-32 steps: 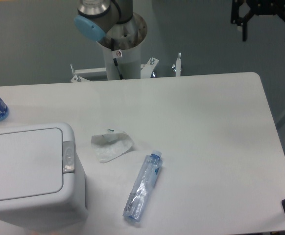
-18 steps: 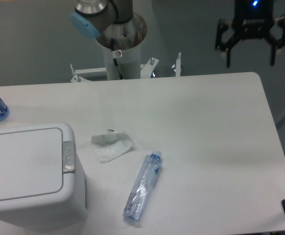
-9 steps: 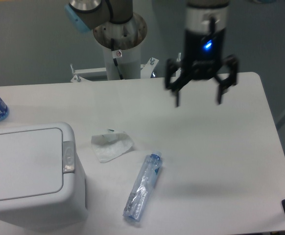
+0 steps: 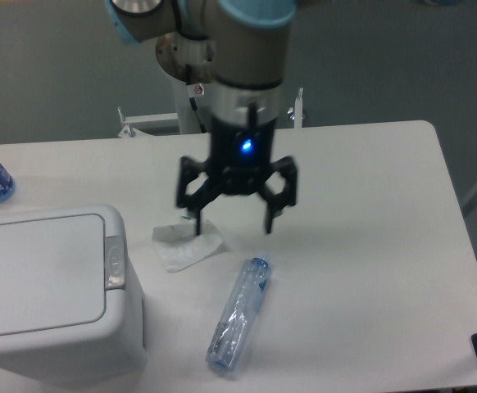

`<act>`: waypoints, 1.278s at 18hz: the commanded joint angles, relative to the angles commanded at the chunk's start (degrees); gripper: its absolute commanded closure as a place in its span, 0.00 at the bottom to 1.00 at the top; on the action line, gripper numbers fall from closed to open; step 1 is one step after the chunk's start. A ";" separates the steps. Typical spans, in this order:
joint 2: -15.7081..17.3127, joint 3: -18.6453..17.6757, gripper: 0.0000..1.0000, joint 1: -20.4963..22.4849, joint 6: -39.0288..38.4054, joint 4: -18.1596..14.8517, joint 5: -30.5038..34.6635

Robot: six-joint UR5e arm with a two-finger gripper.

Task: Open the trash can
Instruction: 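Move the open gripper down toward the trash can lid's button, then press the gripper down on the lid button of the trash can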

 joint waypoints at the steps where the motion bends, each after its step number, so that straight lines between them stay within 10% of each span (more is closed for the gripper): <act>1: -0.27 0.26 0.00 -0.61 -1.15 0.27 0.00; 23: -2.73 0.00 0.00 -4.58 -2.04 0.88 0.18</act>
